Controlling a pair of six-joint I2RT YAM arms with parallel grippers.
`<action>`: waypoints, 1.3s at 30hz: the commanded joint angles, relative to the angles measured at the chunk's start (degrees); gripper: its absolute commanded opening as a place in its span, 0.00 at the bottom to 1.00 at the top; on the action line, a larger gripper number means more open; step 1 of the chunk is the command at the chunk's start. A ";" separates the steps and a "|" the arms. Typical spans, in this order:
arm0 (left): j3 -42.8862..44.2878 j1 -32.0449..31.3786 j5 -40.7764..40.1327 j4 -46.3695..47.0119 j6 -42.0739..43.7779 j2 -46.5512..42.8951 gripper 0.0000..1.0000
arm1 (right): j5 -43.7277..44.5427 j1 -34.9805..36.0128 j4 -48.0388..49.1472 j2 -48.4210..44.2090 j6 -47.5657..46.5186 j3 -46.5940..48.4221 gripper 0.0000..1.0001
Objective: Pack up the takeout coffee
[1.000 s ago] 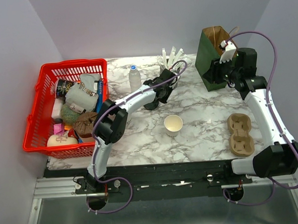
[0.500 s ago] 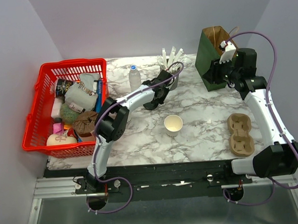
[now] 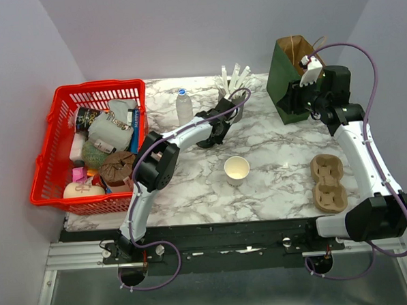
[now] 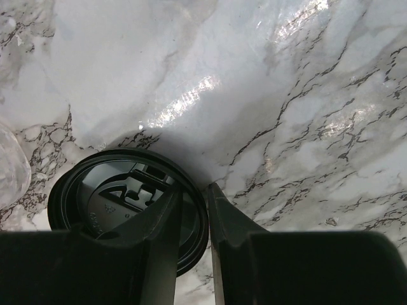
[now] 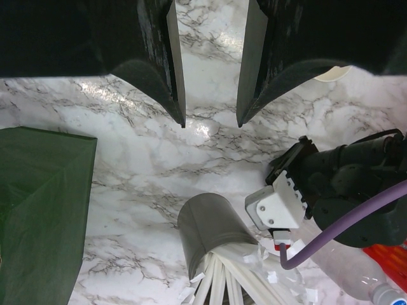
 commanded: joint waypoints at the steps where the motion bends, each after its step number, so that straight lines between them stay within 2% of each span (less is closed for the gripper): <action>1: 0.64 1.61 2.02 0.04 -0.52 -1.31 0.35 | 0.63 -0.48 -0.47 0.54 -0.44 -0.31 0.47; 3: 0.64 1.52 2.90 0.04 -0.87 -1.74 0.37 | 0.55 -0.48 -0.29 0.46 -0.44 -0.49 0.47; 4: 0.55 1.61 3.34 0.04 -1.04 -1.83 0.43 | 0.54 -0.48 -0.29 0.46 -0.44 -0.49 0.47; 6: 0.73 1.52 4.05 0.13 -1.31 -2.01 0.44 | 0.54 -0.39 -0.21 0.46 -0.35 -0.66 0.47; 11: 1.78 1.61 3.96 0.22 -2.19 -1.92 0.43 | 0.46 -0.48 -0.20 0.28 -0.26 -0.75 0.47; 15: 2.75 1.61 3.96 0.04 -2.45 -1.48 0.38 | 0.46 -0.48 -0.12 0.19 -0.26 -0.93 0.47; 24: 2.93 1.52 3.43 0.22 -2.28 -2.01 0.37 | 0.19 -0.57 0.06 0.55 0.18 -0.93 0.47; 39: 2.58 1.61 4.40 -0.05 -2.63 -4.20 0.15 | -0.07 -0.57 0.50 0.46 0.79 -1.10 0.47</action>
